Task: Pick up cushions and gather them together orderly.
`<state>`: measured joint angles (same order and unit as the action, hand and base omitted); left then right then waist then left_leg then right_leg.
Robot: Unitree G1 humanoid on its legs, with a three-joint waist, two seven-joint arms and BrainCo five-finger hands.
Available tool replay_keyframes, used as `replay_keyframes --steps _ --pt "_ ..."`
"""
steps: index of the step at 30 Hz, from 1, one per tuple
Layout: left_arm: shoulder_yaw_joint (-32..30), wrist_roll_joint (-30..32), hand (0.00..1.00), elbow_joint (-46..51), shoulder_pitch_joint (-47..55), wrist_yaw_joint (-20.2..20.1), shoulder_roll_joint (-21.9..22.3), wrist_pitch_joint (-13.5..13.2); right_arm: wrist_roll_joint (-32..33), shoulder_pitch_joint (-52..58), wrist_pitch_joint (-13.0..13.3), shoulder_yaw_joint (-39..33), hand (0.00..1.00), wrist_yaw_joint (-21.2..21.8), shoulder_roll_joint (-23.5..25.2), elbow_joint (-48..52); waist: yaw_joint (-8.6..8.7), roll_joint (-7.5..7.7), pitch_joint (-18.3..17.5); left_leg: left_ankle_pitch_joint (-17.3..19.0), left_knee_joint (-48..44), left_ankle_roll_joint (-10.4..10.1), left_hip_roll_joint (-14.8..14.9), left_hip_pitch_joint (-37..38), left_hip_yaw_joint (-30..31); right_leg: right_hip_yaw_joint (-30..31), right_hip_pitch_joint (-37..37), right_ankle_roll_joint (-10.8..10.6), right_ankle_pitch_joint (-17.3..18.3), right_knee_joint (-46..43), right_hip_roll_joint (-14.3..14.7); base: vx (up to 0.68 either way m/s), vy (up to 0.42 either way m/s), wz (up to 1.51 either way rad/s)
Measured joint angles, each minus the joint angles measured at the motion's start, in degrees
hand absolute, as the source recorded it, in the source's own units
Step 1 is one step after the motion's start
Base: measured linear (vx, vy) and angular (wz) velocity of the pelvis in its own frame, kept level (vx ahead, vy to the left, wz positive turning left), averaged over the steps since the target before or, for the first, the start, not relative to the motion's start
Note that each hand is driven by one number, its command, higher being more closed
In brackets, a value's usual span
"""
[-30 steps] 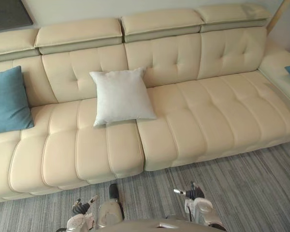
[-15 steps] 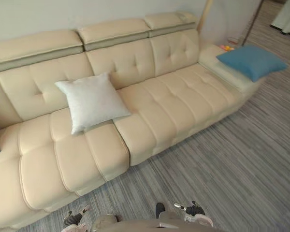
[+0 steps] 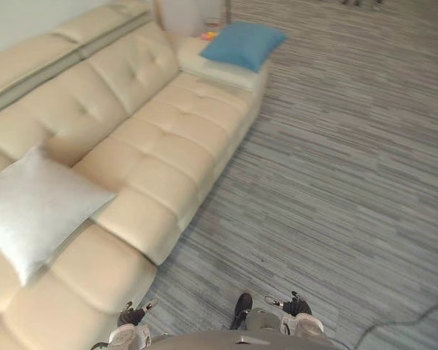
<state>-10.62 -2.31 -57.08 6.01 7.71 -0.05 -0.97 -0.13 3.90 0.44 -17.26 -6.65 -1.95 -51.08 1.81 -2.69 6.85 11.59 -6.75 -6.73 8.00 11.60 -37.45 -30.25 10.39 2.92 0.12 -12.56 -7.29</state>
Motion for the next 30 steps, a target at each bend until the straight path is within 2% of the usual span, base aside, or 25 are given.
replay_keyframes --steps 3,5,6,7,8,9,10,11,13,14,15,17,19,20,21,22,23,24,25,26,27,28,29,30 --pt "1.8 0.3 0.00 -0.3 -1.0 -0.9 0.6 0.4 -0.1 -1.5 -0.1 -1.4 0.00 0.1 -1.1 -1.7 -0.18 -0.70 0.4 -1.0 0.2 -1.3 1.0 1.1 0.2 3.1 1.3 -0.2 1.5 -1.2 2.2 0.15 -0.158 -0.61" --pt "1.7 0.3 0.00 -0.3 -1.1 -1.0 0.4 0.8 -0.1 -1.8 -0.2 -1.9 0.00 0.1 -1.0 -1.9 -0.01 -0.58 0.5 -1.0 -8.0 -1.7 3.2 -0.4 1.5 5.7 1.6 -0.5 3.9 -3.0 3.1 0.18 -0.179 -0.71" --pt "1.6 0.3 0.00 0.0 -1.1 -1.0 0.3 0.9 0.0 -1.7 -0.2 -1.8 0.00 0.1 -1.0 -1.9 0.04 -0.32 0.8 -1.2 -18.2 -1.5 5.9 -3.0 3.0 8.0 0.5 0.0 4.3 -3.0 3.8 0.24 -0.146 -1.08" --pt "1.5 0.2 0.00 0.4 -1.0 -1.0 0.3 0.8 0.0 -1.5 -0.2 -0.8 0.00 0.1 -1.1 -1.9 -1.14 -0.53 1.5 -2.7 -33.9 0.2 9.7 -7.8 7.7 11.9 -1.4 1.1 5.3 -2.7 5.3 0.24 -0.098 -1.21" --pt "1.4 0.2 0.00 0.5 -1.1 -1.0 0.3 0.7 0.1 -1.6 -0.2 -0.8 0.00 0.1 -1.2 -1.9 -1.54 -1.01 1.7 -1.5 -37.7 0.2 10.0 -9.4 10.1 13.3 -1.8 1.6 5.7 -2.8 5.8 0.23 -0.010 -1.57" --pt "1.2 0.2 0.00 1.0 -1.2 -1.0 0.6 0.6 0.2 -1.8 -0.3 -0.8 0.00 0.0 -1.3 -1.9 -1.64 -1.91 2.2 2.0 -44.1 0.5 8.8 -13.9 15.9 16.6 -3.2 2.1 6.5 -2.9 7.0 0.19 0.072 -1.35" --pt "0.6 -0.1 0.00 1.9 -1.2 -1.0 0.9 0.6 0.5 -2.0 -0.5 -1.0 0.00 0.0 -1.3 -1.9 -2.03 -1.97 2.4 4.4 -44.3 1.2 6.9 -17.4 19.1 19.3 -4.4 2.2 6.9 -2.5 7.6 0.19 0.079 -1.30" --pt "0.5 -0.5 0.00 2.4 -1.1 -0.9 0.9 0.6 0.6 -2.0 -0.7 -0.9 0.00 -0.1 -1.3 -2.0 -2.40 -1.84 2.5 5.0 -43.4 1.7 6.1 -18.7 20.2 20.6 -4.8 2.2 7.0 -2.4 7.7 0.16 0.076 -1.10" --pt "0.3 -2.0 0.00 4.6 -0.9 -0.9 1.0 0.0 0.8 -1.4 -0.8 -0.9 0.00 -0.1 -1.0 -1.9 -4.06 -1.33 2.9 5.1 -33.7 2.6 3.5 -23.9 22.4 24.6 -6.4 1.5 8.3 -1.8 7.7 0.19 0.127 -1.12" --pt "0.1 -2.1 0.00 4.9 -0.9 -0.9 1.1 0.0 0.9 -1.1 -0.8 -1.0 0.00 -0.2 -0.9 -1.5 -4.08 -1.31 2.9 5.0 -30.6 2.7 3.2 -25.2 22.9 25.3 -6.8 1.2 8.4 -1.4 7.6 0.26 0.195 -0.92" --pt "-0.4 -2.1 0.00 5.0 -0.9 -0.8 1.4 -0.2 0.9 -1.0 -0.7 -0.9 0.00 -0.2 -0.7 -1.3 -4.14 -1.27 2.9 4.0 -24.9 2.6 2.3 -27.0 23.9 26.6 -7.5 0.9 8.7 -0.6 7.6 0.27 0.219 -0.75" --pt "-0.7 -2.1 0.00 5.9 -0.9 -0.5 1.8 -0.3 0.9 -0.8 -0.7 -0.8 0.00 -0.3 -0.7 -1.3 -4.88 -1.34 2.9 0.5 -12.5 0.8 0.7 -28.5 26.1 29.3 -8.5 -0.2 9.3 1.4 7.4 0.31 0.267 -0.87" --pt "-0.7 -2.1 0.00 5.9 -1.1 -0.4 1.9 -0.3 1.0 -0.8 -0.7 -0.2 0.00 -0.3 -0.7 -1.3 -5.95 -1.16 2.8 -3.6 -9.4 0.3 0.5 -28.7 26.9 32.0 -9.2 -1.0 9.7 2.9 7.5 0.38 0.314 -0.94" --pt "-0.6 -2.1 0.00 5.7 -1.4 -0.4 1.6 -0.3 1.1 -0.8 -0.7 0.4 0.00 -0.3 -0.6 -1.6 -6.26 -0.48 2.0 -5.2 -10.3 1.6 -1.2 -28.7 27.4 34.7 -10.8 -2.1 9.9 5.6 7.0 0.48 0.364 -0.88" --pt "-0.7 -2.1 0.00 5.8 -1.4 -0.4 1.0 -0.3 1.4 -0.5 -0.8 0.6 0.00 -0.3 0.0 -1.8 -6.33 1.23 1.5 -4.2 -11.1 3.4 -3.2 -28.7 27.7 35.7 -10.4 -3.9 10.9 4.9 5.1 0.47 0.353 -0.73" --pt "-0.7 -2.1 0.00 5.9 -1.5 -0.4 0.6 -0.4 1.4 -0.4 -0.8 0.7 0.00 -0.3 0.4 -1.8 -6.32 2.14 1.5 -3.6 -11.8 4.3 -4.4 -28.6 27.4 36.2 -9.7 -5.0 11.7 2.7 3.9 0.44 0.313 -0.37" --pt "-0.7 -2.1 0.00 5.8 -1.5 -0.2 0.1 -0.3 1.4 0.3 -0.8 0.7 0.00 -0.2 1.2 -1.7 -6.19 3.60 0.7 -2.2 -13.5 6.6 -6.1 -27.8 25.6 36.5 -6.8 -9.6 14.9 -7.8 2.0 0.44 0.267 -0.35" --pt "-0.6 -2.1 0.00 5.6 -1.5 0.1 -0.2 -0.3 1.3 0.8 -0.8 0.8 0.00 -0.1 1.2 -1.8 -6.59 4.35 0.6 -0.9 -13.5 8.4 -7.2 -25.7 24.0 37.7 -3.8 -12.8 16.2 -17.4 1.2 0.54 0.274 -0.47" --pt "-0.4 -2.1 0.00 5.0 -1.5 0.4 -0.6 -0.3 1.2 0.2 -0.7 1.0 0.00 0.0 1.2 -1.8 -6.58 4.48 0.9 0.6 -13.3 8.8 -7.8 -23.0 22.6 39.1 -0.5 -17.6 14.6 -28.5 1.4 0.45 0.192 -0.43" --pt "-0.2 -2.1 0.00 4.6 -1.4 0.5 -0.8 -0.2 1.2 -0.1 -0.7 1.4 0.00 0.0 1.2 -1.7 -6.24 4.31 1.0 1.0 -13.3 9.0 -8.0 -21.4 22.3 39.1 1.0 -20.2 12.9 -33.5 1.5 0.48 0.155 -0.25" --pt "1.5 -2.1 0.00 4.1 -1.2 0.8 -1.7 0.4 1.2 -0.4 -0.4 1.4 0.00 0.1 1.1 -1.5 -4.90 4.11 1.2 2.0 -12.8 10.0 -8.3 -17.0 22.1 36.7 2.8 -19.5 10.7 -43.4 1.0 0.50 0.103 -0.07" --pt "2.5 -2.0 0.00 4.0 -1.0 0.8 -1.9 0.7 1.2 -0.5 -0.1 1.4 0.00 0.1 1.0 -1.4 -4.42 3.66 1.6 2.9 -10.6 10.5 -8.9 -12.7 22.1 32.1 4.0 -16.8 11.0 -48.0 -0.7 0.51 0.075 -0.12" --pt "2.7 -2.1 0.00 3.9 -0.9 0.8 -1.9 0.9 1.1 -0.7 -0.2 1.4 0.00 0.2 0.9 -1.4 -4.43 3.48 1.8 3.4 -8.7 10.5 -9.0 -9.9 22.0 29.0 5.0 -13.0 12.2 -49.1 -1.6 0.60 0.049 -0.24" --pt "3.3 -2.1 0.00 3.4 -1.0 0.8 -1.9 1.1 0.9 -1.8 -0.2 1.5 0.00 0.2 0.4 -1.7 -3.99 3.01 2.0 3.5 -4.1 10.5 -8.5 -4.2 21.8 21.8 7.9 -7.6 15.9 -45.6 -2.0 0.49 0.027 -0.20"
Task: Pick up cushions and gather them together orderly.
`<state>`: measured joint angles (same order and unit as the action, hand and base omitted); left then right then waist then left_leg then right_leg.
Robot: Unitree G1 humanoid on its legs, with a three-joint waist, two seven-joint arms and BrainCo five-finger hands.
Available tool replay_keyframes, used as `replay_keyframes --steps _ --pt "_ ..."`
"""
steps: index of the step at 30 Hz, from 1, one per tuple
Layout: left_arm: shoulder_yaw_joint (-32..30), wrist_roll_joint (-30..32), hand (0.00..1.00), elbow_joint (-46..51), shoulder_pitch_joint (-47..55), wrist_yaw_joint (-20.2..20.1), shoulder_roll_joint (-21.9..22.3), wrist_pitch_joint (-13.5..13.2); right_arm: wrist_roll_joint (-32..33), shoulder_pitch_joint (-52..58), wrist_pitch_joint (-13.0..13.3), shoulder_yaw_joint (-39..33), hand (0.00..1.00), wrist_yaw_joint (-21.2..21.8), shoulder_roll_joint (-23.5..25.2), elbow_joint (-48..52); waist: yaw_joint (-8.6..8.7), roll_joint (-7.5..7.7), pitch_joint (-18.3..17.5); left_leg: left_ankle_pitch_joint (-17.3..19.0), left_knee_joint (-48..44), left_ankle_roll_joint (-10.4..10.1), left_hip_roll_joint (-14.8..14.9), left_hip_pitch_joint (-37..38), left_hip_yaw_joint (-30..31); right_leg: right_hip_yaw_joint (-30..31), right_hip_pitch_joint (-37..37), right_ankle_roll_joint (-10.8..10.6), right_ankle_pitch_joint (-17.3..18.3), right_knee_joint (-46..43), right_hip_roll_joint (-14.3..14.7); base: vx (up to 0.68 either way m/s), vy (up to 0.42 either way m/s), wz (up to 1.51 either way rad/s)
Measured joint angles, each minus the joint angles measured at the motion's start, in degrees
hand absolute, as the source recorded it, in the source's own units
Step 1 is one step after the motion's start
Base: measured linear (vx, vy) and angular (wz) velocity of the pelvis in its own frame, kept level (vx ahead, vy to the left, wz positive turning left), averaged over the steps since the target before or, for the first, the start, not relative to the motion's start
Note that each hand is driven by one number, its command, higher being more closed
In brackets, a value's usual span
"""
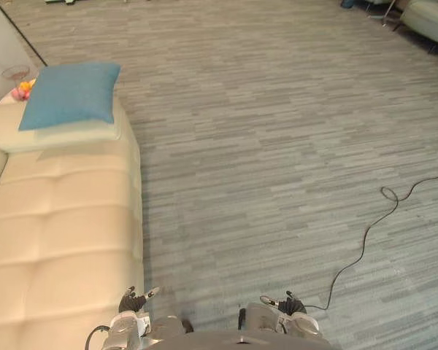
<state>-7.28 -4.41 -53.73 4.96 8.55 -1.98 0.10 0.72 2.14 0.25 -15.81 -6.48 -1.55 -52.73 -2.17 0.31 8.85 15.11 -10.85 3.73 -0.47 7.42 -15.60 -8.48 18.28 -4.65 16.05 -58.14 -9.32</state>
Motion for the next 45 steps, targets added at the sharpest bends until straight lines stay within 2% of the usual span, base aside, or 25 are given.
replay_keyframes --steps 2,4,5,7,8,9,12,13,14,16,18,21,23,24,26,27,29,31,33,35,36,38,40,42,45 --pt "0.5 0.0 0.00 -0.2 -0.3 0.0 0.1 0.0 0.0 -0.6 0.1 -0.1 0.00 0.0 -0.3 0.1 0.95 -0.51 0.4 0.0 2.2 0.0 1.1 2.8 0.1 -4.8 2.8 2.0 1.4 7.4 0.7 0.54 -0.018 0.00" --pt "0.7 0.0 0.00 -1.2 -1.1 0.0 0.4 0.0 0.1 -1.6 0.3 -0.2 0.00 0.0 -0.6 0.2 1.56 -1.17 1.0 0.0 3.2 0.0 2.5 4.9 0.8 -5.5 5.9 2.9 -1.4 21.2 3.4 0.51 -0.094 0.20" --pt "0.7 0.1 0.00 -1.2 -0.9 0.0 0.4 0.0 0.1 -2.0 0.4 -0.2 0.00 0.0 -0.7 0.2 2.28 -1.07 1.3 0.0 3.5 0.0 3.1 6.0 2.2 -4.3 5.8 1.9 -8.1 36.9 5.0 0.43 -0.122 0.42" --pt "0.6 0.2 0.00 -1.0 -1.0 0.0 0.0 -0.1 0.1 -2.0 0.5 -0.3 0.00 -0.1 -0.6 0.0 2.85 1.00 2.0 0.1 4.5 -0.6 1.5 8.9 5.0 -1.1 5.8 0.8 -15.0 49.0 4.0 0.54 -0.196 0.61" --pt "-0.3 0.2 0.00 -1.3 -1.3 0.0 0.1 -0.1 0.2 -2.0 0.4 -0.9 0.00 0.0 -0.6 0.1 2.90 1.59 2.5 0.9 5.1 -1.7 1.5 11.5 7.2 1.2 5.4 1.2 -22.1 48.7 3.7 0.64 -0.266 0.52" --pt "-1.2 0.2 0.00 -1.9 -1.5 0.0 0.7 -0.1 0.2 -2.1 0.4 -1.6 0.00 -0.1 -1.2 0.1 2.94 0.22 2.8 0.9 4.9 -1.7 2.2 12.5 8.2 1.3 5.8 1.7 -23.9 45.4 4.2 0.62 -0.260 0.38" --pt "-3.3 0.2 0.00 -2.4 -0.6 0.0 3.8 -0.1 0.1 -2.2 0.6 -5.0 0.00 -0.1 -1.9 0.8 2.74 -3.85 2.5 -0.8 -5.1 -4.3 6.3 10.9 12.1 -0.9 7.3 5.4 -16.0 33.0 6.1 0.59 -0.245 0.16" --pt "-4.0 0.2 0.00 -2.0 -0.6 -0.1 3.9 0.0 0.1 -2.1 0.4 -5.2 0.00 -0.2 -2.0 0.9 2.89 -4.36 2.5 -4.4 -16.3 -7.0 8.2 7.0 14.3 -2.4 5.1 5.7 -12.2 31.0 6.9 0.84 -0.332 0.36" --pt "-4.4 0.2 0.00 -1.4 -0.7 0.0 4.1 0.0 0.1 -1.6 -0.1 -4.8 0.00 -0.3 -1.9 1.5 3.19 -5.20 2.7 -15.2 -32.5 -12.4 10.7 0.0 16.3 -3.8 0.2 6.4 -9.3 32.1 8.4 0.60 -0.228 0.38" --pt "-4.4 0.2 0.00 -0.9 -0.7 -0.1 4.3 0.0 0.1 -1.0 -0.3 -4.3 0.00 -0.3 -1.8 1.8 2.56 -5.27 3.1 -15.6 -43.2 -12.2 13.1 -5.1 14.7 -4.0 -3.3 7.5 -8.1 34.0 9.9 0.46 -0.121 0.09" --pt "-3.9 0.0 0.00 1.4 -0.7 -0.1 3.5 -0.1 0.0 -1.4 -0.8 -2.3 0.00 -0.3 -1.3 -0.7 0.41 -4.53 3.8 -8.4 -54.6 -8.0 14.7 -14.1 7.4 -3.5 -13.3 8.7 -6.8 40.0 11.0 0.64 -0.096 -0.10" --pt "-3.7 -0.2 0.00 3.3 -0.7 -0.1 3.1 -0.3 0.0 -3.3 -1.7 -2.7 0.00 -0.4 -1.3 -3.2 -1.10 -3.98 3.8 -2.2 -39.9 -6.7 12.7 -21.4 -0.5 -2.3 -22.2 7.2 -7.4 47.7 9.7 0.56 -0.004 -0.18" --pt "-2.6 -0.3 0.00 3.5 -0.7 0.0 3.1 -0.3 0.1 -3.4 -1.7 -3.0 0.00 -0.4 -1.2 -3.3 -1.14 -3.64 3.7 -4.3 -14.9 -7.2 7.9 -21.2 -1.7 -2.5 -26.5 5.3 -7.0 51.7 7.8 0.46 0.074 -0.04" --pt "-1.9 -0.2 0.00 3.4 -0.6 0.0 3.1 -0.2 0.1 -3.1 -1.7 -3.1 0.00 -0.4 -1.3 -3.2 -1.19 -4.13 3.4 -10.2 -0.7 -7.4 6.0 -21.4 -1.4 -2.6 -29.3 4.2 -6.4 54.4 7.4 0.53 0.162 -0.02" --pt "-1.4 0.1 0.00 3.4 -1.0 0.0 2.8 -0.2 0.1 -2.8 -1.8 -2.7 0.00 -0.6 -1.3 -3.2 -2.14 -3.44 3.1 -19.1 0.7 -5.4 4.9 -21.3 -1.5 -2.2 -32.2 2.5 -5.4 56.6 6.7 0.62 0.212 -0.03" --pt "-0.9 0.3 0.00 3.2 -1.5 0.0 2.0 -0.2 0.1 -3.2 -1.8 -2.3 0.00 -0.6 -0.7 -3.3 -2.10 -2.47 2.7 -18.3 0.9 -1.6 3.1 -21.0 -1.5 -2.1 -32.9 2.1 -5.3 56.7 5.5 0.58 0.183 0.14" --pt "-0.5 0.2 0.00 3.1 -1.6 0.0 1.0 -0.2 0.1 -3.2 -1.7 -2.2 0.00 -0.6 -0.3 -3.4 -1.92 -0.84 2.4 -17.4 -0.1 0.6 1.6 -20.7 -1.4 -1.7 -32.6 0.2 -6.6 54.8 3.4 0.51 0.180 0.29" --pt "-0.6 0.1 0.00 3.0 -1.5 0.0 0.9 -0.2 0.0 -3.0 -1.7 -2.3 0.00 -0.4 -0.6 -3.5 -2.09 -0.40 2.1 -13.2 -4.9 1.4 1.3 -19.9 -1.4 0.4 -30.4 -1.9 -7.9 44.6 2.4 0.48 0.199 0.24" --pt "-0.3 0.0 0.00 1.6 -1.4 0.0 0.5 -0.2 -0.1 -3.1 -1.7 -1.2 0.00 -0.3 -0.9 -4.1 -2.09 -0.24 1.8 -7.3 -5.4 1.0 1.2 -14.7 -0.8 3.0 -22.3 -7.6 -12.0 21.1 1.0 0.54 0.218 0.12" --pt "1.0 0.1 0.00 0.2 -1.5 0.0 -0.8 0.1 -0.2 -2.4 -1.6 0.3 0.00 -0.1 -0.5 -4.0 -0.72 1.15 1.8 -6.0 -3.8 1.1 -0.8 -9.2 0.9 2.6 -15.7 -6.9 -11.8 3.7 -1.9 0.46 0.138 0.41" --pt "1.3 0.1 0.00 -0.4 -1.3 0.1 -1.1 0.4 0.0 -1.8 -1.6 0.3 0.00 0.0 -0.6 -3.7 -0.55 0.39 2.3 -5.8 -0.2 1.0 -1.5 -3.5 2.3 0.1 -12.8 -3.7 -8.1 -0.5 -2.7 0.41 0.084 0.48" --pt "1.8 0.1 0.00 -1.1 -0.9 0.1 -1.7 0.7 -0.1 -1.3 -1.4 -0.1 0.00 -0.1 -1.0 -2.9 0.44 0.50 2.1 -5.8 3.3 1.0 -1.5 1.8 5.2 -3.2 -9.1 -2.2 -3.2 5.2 -2.0 0.47 0.032 0.69" --pt "1.8 0.1 0.00 -1.1 -0.9 0.0 -1.4 0.8 -0.1 -1.2 -1.1 -0.1 0.00 0.0 -1.2 -2.4 0.77 0.41 2.1 -5.7 3.9 0.9 -1.1 3.2 8.2 -2.8 -6.4 -1.4 -2.6 16.2 0.1 0.34 -0.071 0.94" --pt "1.8 0.1 0.00 -1.0 -0.8 0.0 -1.2 0.9 0.0 -1.3 -1.1 -0.2 0.00 -0.1 -1.1 -2.2 1.08 0.34 2.1 -4.3 4.0 -0.2 -0.3 3.6 11.9 -0.2 -5.4 -0.6 -6.0 34.1 3.0 0.40 -0.165 1.09" --pt "0.0 0.0 0.00 -0.8 -0.8 0.2 -0.6 0.9 0.1 -1.3 -1.2 -0.3 0.00 -0.1 -0.9 -2.0 0.32 0.84 2.3 0.5 3.9 -2.1 0.7 6.1 14.7 1.6 -3.8 -0.8 -17.2 52.5 3.2 0.36 -0.257 0.72"
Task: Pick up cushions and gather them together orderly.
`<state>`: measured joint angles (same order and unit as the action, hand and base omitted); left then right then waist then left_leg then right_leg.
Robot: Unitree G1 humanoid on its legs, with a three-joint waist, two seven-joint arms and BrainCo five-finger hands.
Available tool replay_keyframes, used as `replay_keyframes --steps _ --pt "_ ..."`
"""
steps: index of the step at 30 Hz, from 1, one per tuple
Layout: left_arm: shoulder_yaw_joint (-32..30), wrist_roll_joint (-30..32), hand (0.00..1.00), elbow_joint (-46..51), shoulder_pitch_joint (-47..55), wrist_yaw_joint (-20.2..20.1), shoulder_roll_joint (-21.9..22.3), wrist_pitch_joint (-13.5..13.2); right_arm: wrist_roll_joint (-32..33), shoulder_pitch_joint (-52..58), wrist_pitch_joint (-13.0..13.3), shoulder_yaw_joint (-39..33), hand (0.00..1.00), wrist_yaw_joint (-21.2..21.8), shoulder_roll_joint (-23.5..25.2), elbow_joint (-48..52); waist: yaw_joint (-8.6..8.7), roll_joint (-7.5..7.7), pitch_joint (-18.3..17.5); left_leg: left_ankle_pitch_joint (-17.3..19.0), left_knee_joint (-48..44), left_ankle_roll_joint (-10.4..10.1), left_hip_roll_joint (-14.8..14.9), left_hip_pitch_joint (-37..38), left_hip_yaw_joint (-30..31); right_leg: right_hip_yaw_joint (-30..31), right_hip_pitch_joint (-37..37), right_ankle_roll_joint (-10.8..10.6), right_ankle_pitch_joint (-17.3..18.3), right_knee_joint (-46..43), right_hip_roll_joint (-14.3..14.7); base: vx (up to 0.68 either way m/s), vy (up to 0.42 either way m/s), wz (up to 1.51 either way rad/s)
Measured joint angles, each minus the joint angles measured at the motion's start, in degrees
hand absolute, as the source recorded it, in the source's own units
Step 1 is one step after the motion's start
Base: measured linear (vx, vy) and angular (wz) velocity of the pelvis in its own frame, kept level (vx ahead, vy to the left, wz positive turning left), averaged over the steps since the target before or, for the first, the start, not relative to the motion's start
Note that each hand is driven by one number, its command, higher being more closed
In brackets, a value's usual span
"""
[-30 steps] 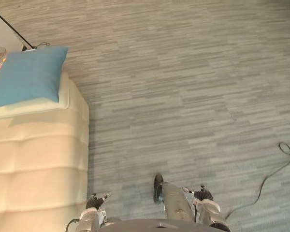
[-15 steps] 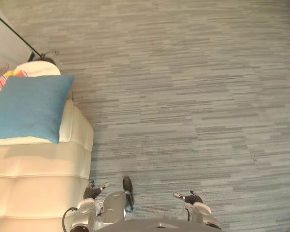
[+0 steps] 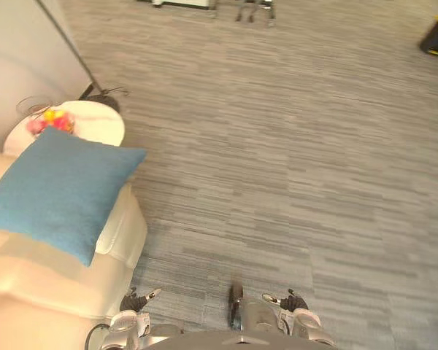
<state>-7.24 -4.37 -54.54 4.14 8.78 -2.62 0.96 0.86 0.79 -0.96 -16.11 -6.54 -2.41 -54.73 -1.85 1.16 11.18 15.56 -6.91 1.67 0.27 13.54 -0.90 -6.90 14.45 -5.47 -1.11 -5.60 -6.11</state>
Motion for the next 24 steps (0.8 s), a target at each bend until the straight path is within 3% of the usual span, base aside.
replay_keyframes --steps 2,3,4,5,7,9,10,11,13,14,15,17,18,19,20,23,24 --pt "-1.2 0.1 0.00 0.0 0.4 0.1 0.3 0.0 0.0 0.4 -0.1 0.0 0.00 0.0 0.5 1.4 0.12 0.09 0.0 2.8 -0.1 -1.3 0.8 2.2 1.6 0.4 0.1 -0.3 -0.6 1.6 -0.7 0.40 -0.366 0.44" --pt "-2.1 0.2 0.00 -0.2 0.5 0.4 1.0 0.0 0.0 0.9 0.0 -0.6 0.00 0.0 0.9 2.3 0.24 0.03 -0.3 5.3 -0.4 -2.1 2.3 4.2 2.8 0.2 0.3 -0.7 -4.7 -2.5 0.1 0.41 -0.352 0.50" --pt "-2.3 0.2 0.00 -0.4 0.7 0.3 2.2 0.0 0.0 1.1 0.1 -1.1 0.00 -0.1 0.9 3.5 0.36 -2.22 -0.9 6.2 -0.9 -2.8 4.5 5.2 4.2 0.0 1.7 0.1 -4.7 -8.2 2.1 0.42 -0.335 0.45" --pt "-2.5 0.1 0.00 -0.5 0.6 0.3 2.9 0.0 0.0 1.1 0.1 -1.1 0.00 -0.1 0.7 3.9 0.28 -2.51 -0.9 6.1 -1.4 -2.9 5.0 5.2 4.6 0.0 2.1 0.9 -4.0 -9.9 2.5 0.42 -0.312 0.33" --pt "-4.1 0.2 0.00 -0.5 0.6 0.3 4.6 -0.3 0.0 1.2 0.4 -2.2 0.00 0.1 0.8 4.3 -0.35 -3.87 -1.4 3.1 -5.1 -3.7 6.2 3.7 7.8 -1.5 2.6 2.6 0.9 -14.6 3.0 0.41 -0.303 0.23" --pt "-4.7 0.2 0.00 -0.5 0.8 0.3 5.1 -0.3 0.0 1.8 0.8 -2.2 0.00 0.0 0.6 4.2 -0.30 -4.74 -2.1 1.4 -10.5 -4.5 7.2 1.4 10.1 -4.0 0.4 3.2 3.0 -14.4 3.1 0.38 -0.227 0.71" --pt "-5.1 0.2 0.00 0.1 0.7 0.3 5.0 -0.3 0.2 2.4 0.7 -2.2 0.00 0.0 0.6 4.3 0.01 -4.53 -2.1 -0.8 -19.9 -7.9 7.6 -3.4 11.4 -7.3 -2.3 3.6 4.0 -13.7 2.1 0.33 -0.192 1.07" --pt "-5.1 0.2 0.00 0.2 0.4 0.4 5.0 -0.3 0.3 2.7 0.8 -2.1 0.00 0.0 0.6 4.3 0.23 -4.52 -2.1 -2.1 -23.8 -9.4 7.8 -5.6 11.3 -8.6 -3.6 4.1 4.1 -13.2 1.9 0.23 -0.147 1.02" --pt "-5.2 0.0 0.00 0.4 0.3 0.4 4.7 -0.1 0.5 3.2 0.7 -2.1 0.00 -0.1 0.7 4.1 -0.43 -4.27 -2.0 -7.2 -33.0 -10.2 10.1 -10.3 7.0 -12.5 -7.6 5.2 4.5 -11.1 1.5 0.29 -0.125 0.91" --pt "-4.6 0.0 0.00 1.0 0.2 0.4 4.2 -0.1 1.1 3.3 0.7 -2.2 0.00 -0.2 0.8 3.7 -0.94 -3.83 -1.9 -6.9 -35.1 -8.8 12.8 -12.0 0.9 -15.6 -10.9 5.3 4.5 -8.8 0.8 0.33 -0.111 1.04" --pt "-3.9 -0.1 0.00 1.1 0.2 0.4 3.9 -0.1 1.1 3.3 0.7 -2.2 0.00 -0.3 0.8 3.6 -0.89 -3.77 -1.9 -5.8 -34.7 -8.3 13.3 -12.9 -1.4 -16.9 -12.1 5.2 4.5 -7.9 0.2 0.30 -0.079 1.31" --pt "-2.5 -0.1 0.00 1.8 0.1 0.4 3.6 -0.1 1.2 3.1 0.6 -2.1 0.00 -0.2 0.7 3.4 -0.35 -3.43 -1.9 -1.7 -26.8 -8.3 12.9 -16.7 -11.6 -21.5 -15.6 3.9 3.6 -5.2 -2.5 0.24 0.011 1.37" --pt "-2.2 -0.1 0.00 2.0 0.1 0.4 3.6 -0.1 1.2 2.9 0.6 -2.1 0.00 -0.2 0.7 3.2 -0.45 -3.59 -2.0 -2.0 -23.6 -8.1 12.5 -17.3 -13.0 -22.2 -15.8 3.7 3.5 -5.1 -2.8 0.17 0.150 1.19" --pt "-1.2 -0.1 0.00 2.0 0.2 0.4 3.6 -0.1 1.3 2.8 0.6 -2.1 0.00 -0.1 0.6 3.5 -0.61 -4.38 -2.0 -6.3 -15.0 -6.5 12.0 -18.7 -16.0 -23.8 -16.5 3.0 3.4 -5.0 -2.8 0.08 0.140 1.17" --pt "-0.1 -0.1 0.00 2.0 0.1 0.4 2.6 -0.1 1.6 2.5 0.3 -2.0 0.00 -0.2 1.0 3.1 -1.08 -3.19 -2.3 -7.7 -10.9 -5.3 10.0 -18.5 -17.9 -23.6 -17.0 1.6 3.6 -4.2 -3.5 0.10 0.165 1.14" --pt "0.2 -0.1 0.00 2.2 -0.1 0.4 0.0 0.1 1.6 2.1 0.1 0.2 0.00 -0.2 3.1 3.7 -1.52 1.26 -2.7 -13.7 -1.6 -3.5 4.2 -18.2 -15.8 -25.3 -17.9 0.7 2.1 1.1 -5.6 0.11 0.148 1.03" --pt "0.1 -0.1 0.00 2.2 -0.2 0.4 0.0 0.1 1.6 1.9 0.1 0.2 0.00 -0.2 3.4 3.8 -1.71 1.22 -2.6 -13.7 -1.7 -3.4 3.8 -18.6 -15.1 -25.3 -18.1 0.8 1.8 1.6 -5.6 0.05 0.087 0.71"
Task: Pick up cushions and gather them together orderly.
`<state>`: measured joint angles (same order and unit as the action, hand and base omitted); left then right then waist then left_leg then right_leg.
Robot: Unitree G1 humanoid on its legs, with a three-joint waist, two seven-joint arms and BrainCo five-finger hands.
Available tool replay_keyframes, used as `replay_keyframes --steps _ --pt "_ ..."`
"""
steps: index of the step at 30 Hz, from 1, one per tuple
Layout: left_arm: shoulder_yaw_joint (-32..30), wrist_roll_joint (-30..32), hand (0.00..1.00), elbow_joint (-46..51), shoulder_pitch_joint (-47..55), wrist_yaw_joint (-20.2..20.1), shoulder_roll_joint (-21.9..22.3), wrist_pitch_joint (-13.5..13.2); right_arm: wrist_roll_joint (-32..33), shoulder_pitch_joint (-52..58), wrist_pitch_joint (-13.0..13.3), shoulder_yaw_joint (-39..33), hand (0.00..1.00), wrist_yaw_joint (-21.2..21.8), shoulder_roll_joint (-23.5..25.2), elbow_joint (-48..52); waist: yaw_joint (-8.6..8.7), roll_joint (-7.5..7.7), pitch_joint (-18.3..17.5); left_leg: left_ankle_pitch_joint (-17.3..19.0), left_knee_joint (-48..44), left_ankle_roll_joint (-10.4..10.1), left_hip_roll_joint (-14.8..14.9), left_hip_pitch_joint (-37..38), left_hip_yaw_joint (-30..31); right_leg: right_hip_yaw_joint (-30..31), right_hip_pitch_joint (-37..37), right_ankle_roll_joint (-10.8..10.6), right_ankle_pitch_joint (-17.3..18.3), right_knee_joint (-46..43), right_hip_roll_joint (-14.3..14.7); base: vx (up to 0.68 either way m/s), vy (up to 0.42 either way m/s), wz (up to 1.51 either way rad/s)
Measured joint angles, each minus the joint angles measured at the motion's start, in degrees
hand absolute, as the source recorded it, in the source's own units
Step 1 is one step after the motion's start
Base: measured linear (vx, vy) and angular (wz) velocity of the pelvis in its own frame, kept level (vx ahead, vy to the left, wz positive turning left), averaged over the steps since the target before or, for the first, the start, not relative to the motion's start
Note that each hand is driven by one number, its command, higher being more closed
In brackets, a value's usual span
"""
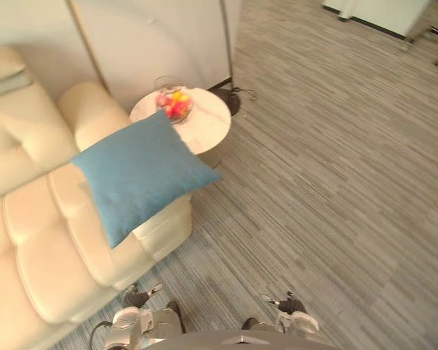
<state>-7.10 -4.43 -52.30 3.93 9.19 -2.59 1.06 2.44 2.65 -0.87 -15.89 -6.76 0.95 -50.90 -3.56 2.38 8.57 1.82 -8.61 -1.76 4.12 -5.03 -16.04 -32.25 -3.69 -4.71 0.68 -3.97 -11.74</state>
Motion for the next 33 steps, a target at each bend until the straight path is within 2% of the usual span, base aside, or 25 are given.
replay_keyframes --steps 3,6,7,8,10,11,12,13,15,17,18,19,20,21,23,24,26,27,30,33 --pt "-0.2 0.0 0.00 -0.7 0.2 0.2 0.1 0.0 -0.1 -0.1 -0.1 0.5 0.00 0.1 0.9 -0.1 0.00 -0.10 0.2 -0.6 2.3 0.9 -2.1 3.3 1.6 0.4 -3.0 -0.3 -0.3 -0.5 -1.2 0.01 0.108 0.32" --pt "-0.3 0.0 0.00 -2.2 0.3 0.4 -0.2 0.0 -0.6 -0.6 0.0 3.8 0.00 0.3 0.0 -0.1 0.87 -0.18 0.3 0.4 6.1 2.3 -3.5 6.7 2.0 0.7 -1.0 -2.2 2.9 -13.3 -6.1 -0.07 0.053 0.26" --pt "-0.2 0.0 0.00 -2.4 0.3 0.4 -0.1 0.0 -0.6 -0.6 0.0 4.4 0.00 0.3 -0.4 -0.1 1.13 -0.23 0.4 0.4 6.3 2.3 -3.4 6.9 2.1 1.2 0.1 -2.0 2.7 -16.5 -6.8 -0.06 0.050 0.40" --pt "0.0 -0.1 0.00 -2.5 0.3 0.4 -0.3 0.1 -0.7 -0.8 0.0 5.9 0.00 0.3 -1.2 0.2 1.38 -0.38 0.4 0.4 6.6 2.3 -3.4 7.4 2.7 4.0 3.7 -0.6 1.5 -24.6 -8.7 -0.05 0.061 0.43" --pt "0.5 -0.6 0.00 -2.2 0.3 0.4 -0.8 0.1 -0.7 -0.8 0.0 7.0 0.00 0.4 -1.6 0.4 1.51 -0.44 1.1 0.1 6.6 2.8 -3.6 8.1 5.3 10.5 8.5 1.9 -1.6 -35.1 -9.9 0.01 0.022 0.64" --pt "0.4 -0.7 0.00 -2.0 0.2 0.5 -1.5 0.1 -0.7 -0.6 0.0 7.9 0.00 0.4 -1.4 0.3 1.56 0.61 1.2 -0.3 6.5 3.4 -3.3 9.0 7.5 15.4 10.6 1.3 3.0 -38.6 -7.0 0.06 -0.057 0.62" --pt "0.4 -0.7 0.00 -2.0 0.3 0.5 -1.7 0.1 -0.7 -0.5 0.0 8.6 0.00 0.4 -1.3 0.3 1.64 0.71 1.3 -0.3 6.5 3.4 -3.0 9.0 8.2 16.7 10.9 1.2 5.4 -38.4 -5.5 0.05 -0.088 0.60" --pt "0.4 -1.0 0.00 -2.2 0.2 0.5 -1.8 0.1 -0.7 -0.6 0.1 9.0 0.00 0.5 -1.3 0.2 1.97 0.68 1.3 -0.3 6.6 3.4 -2.4 8.7 9.2 18.4 11.2 0.7 8.8 -36.2 -2.3 0.00 -0.064 0.43" --pt "0.4 -1.0 0.00 -2.4 0.1 0.5 -1.7 0.1 -0.7 -0.6 0.5 9.0 0.00 0.5 -1.4 0.1 2.39 0.62 1.4 -0.3 6.8 3.3 -2.2 8.6 10.9 19.7 11.7 1.0 11.3 -28.6 2.0 0.06 -0.124 0.49" --pt "0.2 -1.0 0.00 -2.5 -0.9 0.5 -1.2 0.1 -0.7 -1.0 0.7 8.9 0.00 0.5 -1.7 0.2 2.47 -0.07 2.2 -0.1 6.8 3.1 -1.5 8.5 11.6 21.1 12.1 1.5 10.6 -19.8 4.8 0.09 -0.171 0.33" --pt "-0.2 -1.0 0.00 -2.7 -1.1 0.6 -0.7 0.1 -0.7 -1.2 0.7 8.8 0.00 0.5 -2.0 0.3 2.56 -0.68 2.7 0.3 6.8 2.5 -0.8 8.4 12.2 23.9 12.2 1.6 8.2 -12.9 6.5 0.06 -0.154 0.27" --pt "-0.3 -1.0 0.00 -3.0 -1.0 0.5 -0.5 0.1 -0.7 -1.2 0.7 8.7 0.00 0.5 -2.0 0.4 2.77 -0.78 2.8 0.5 6.8 2.1 -0.5 8.1 13.0 26.2 12.1 1.2 6.4 -9.4 7.1 0.06 -0.224 0.47" --pt "-1.0 -1.0 0.00 -3.4 -1.1 0.5 -0.5 0.2 -0.7 -1.1 0.7 8.5 0.00 0.5 -1.7 0.4 2.98 -0.02 3.0 0.7 7.3 1.6 -0.8 8.1 13.8 30.2 11.4 -0.3 4.6 -4.8 6.9 0.08 -0.282 0.63" --pt "-2.0 -1.0 0.00 -3.5 -1.2 0.5 -0.4 0.2 -0.7 -1.2 0.6 8.4 0.00 0.5 -1.3 0.5 3.11 0.98 3.0 0.9 8.0 0.7 -0.7 8.9 14.9 30.2 11.4 -1.2 2.2 -6.3 7.4 0.10 -0.300 0.66" --pt "-3.4 -1.0 0.00 -3.4 -1.0 0.5 0.7 0.1 -0.7 -0.8 0.6 7.9 0.00 0.5 -2.0 1.0 3.45 0.37 3.5 0.1 7.4 -1.2 1.0 10.0 14.3 28.7 11.8 -0.2 2.9 -9.9 8.0 0.21 -0.285 0.56" --pt "-4.1 -0.9 0.00 -3.3 -0.9 0.5 1.6 0.1 -1.3 -0.3 0.6 7.9 0.00 0.5 -2.5 1.8 3.30 -0.79 3.4 0.6 5.8 -2.3 2.3 9.7 14.4 26.5 11.5 1.3 3.8 -11.3 8.3 0.22 -0.248 0.46" --pt "-4.1 -0.9 0.00 -2.7 -0.3 0.5 2.5 0.1 -2.8 0.9 0.7 8.0 0.00 0.5 -2.8 3.4 3.52 -2.21 2.6 1.6 2.4 -3.8 4.1 7.8 14.7 23.6 10.1 2.5 5.5 -11.7 9.3 0.19 -0.194 0.55" --pt "-4.1 -0.9 0.00 -2.2 -0.2 0.5 2.6 0.1 -2.8 1.5 0.7 8.0 0.00 0.5 -2.7 4.1 3.57 -2.33 2.5 2.2 -0.6 -4.3 4.4 6.4 14.2 22.1 9.2 2.7 6.3 -11.5 9.2 0.23 -0.152 1.01" --pt "-4.3 -1.0 0.00 -0.1 -0.7 0.5 2.5 0.1 -2.8 3.1 0.7 8.5 0.00 0.4 -2.6 5.5 3.12 -2.23 2.4 3.7 -15.1 -2.8 5.8 -1.2 8.3 15.1 5.6 3.8 7.3 -11.5 7.6 0.20 -0.087 1.07" --pt "-4.1 -1.0 0.00 -0.1 -1.0 0.5 2.7 0.1 -2.8 3.2 0.6 8.5 0.00 0.4 -2.2 5.5 2.07 -2.33 2.0 3.7 -11.7 -2.7 6.4 -0.6 3.2 12.6 3.8 4.1 7.5 -11.1 7.3 0.19 -0.019 0.77"
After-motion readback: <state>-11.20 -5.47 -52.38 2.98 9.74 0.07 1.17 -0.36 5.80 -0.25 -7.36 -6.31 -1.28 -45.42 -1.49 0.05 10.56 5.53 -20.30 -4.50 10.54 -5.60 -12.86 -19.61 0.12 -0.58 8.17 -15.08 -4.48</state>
